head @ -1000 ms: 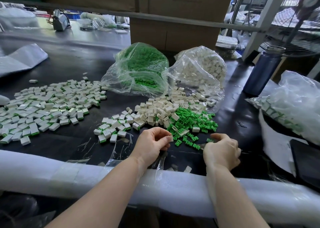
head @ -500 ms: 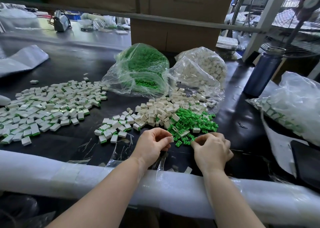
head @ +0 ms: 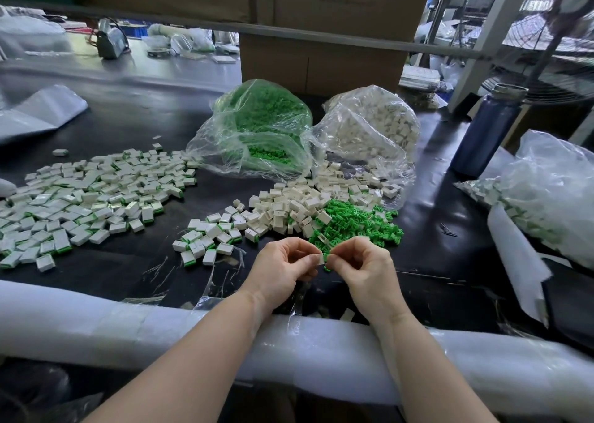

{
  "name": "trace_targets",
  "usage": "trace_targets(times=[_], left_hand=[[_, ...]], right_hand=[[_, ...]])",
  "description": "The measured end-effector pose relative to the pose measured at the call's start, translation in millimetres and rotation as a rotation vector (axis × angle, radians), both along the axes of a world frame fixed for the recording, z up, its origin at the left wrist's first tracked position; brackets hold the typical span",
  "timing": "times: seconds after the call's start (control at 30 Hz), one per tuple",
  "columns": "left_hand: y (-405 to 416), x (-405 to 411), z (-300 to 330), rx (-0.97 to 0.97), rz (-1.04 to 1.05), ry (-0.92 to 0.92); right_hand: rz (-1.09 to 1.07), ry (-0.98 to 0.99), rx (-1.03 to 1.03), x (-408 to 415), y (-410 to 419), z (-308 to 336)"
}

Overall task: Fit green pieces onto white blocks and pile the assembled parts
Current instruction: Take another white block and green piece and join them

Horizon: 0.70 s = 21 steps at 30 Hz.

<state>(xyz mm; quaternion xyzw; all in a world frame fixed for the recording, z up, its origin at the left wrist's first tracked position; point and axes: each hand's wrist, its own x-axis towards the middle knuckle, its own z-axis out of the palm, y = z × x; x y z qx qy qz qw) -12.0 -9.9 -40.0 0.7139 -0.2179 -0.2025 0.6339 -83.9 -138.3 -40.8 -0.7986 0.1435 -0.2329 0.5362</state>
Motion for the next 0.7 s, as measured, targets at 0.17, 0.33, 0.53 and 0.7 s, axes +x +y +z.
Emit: trace_targets(times=[0.17,0.33,0.53,0.7], left_hand=[[0.8,-0.1,0.2,0.004,-0.006,-0.014],[0.8,-0.5,0.4,0.026,-0.022,-0.04],[0.3,-0.9,0.2,0.093,-0.066,-0.101],[-0.1,-1.8,-0.4,0.142,-0.108,-0.14]], right_hand=[[0.038,0.027,-0.022,-1.0,2.0,0.8],[0.067,0.046,-0.007,-0.2,2.2,1.4],[0.116,0.061,0.047,-1.9,0.9,2.3],[0.151,0.083,0.041,-2.9,-0.3,2.5]])
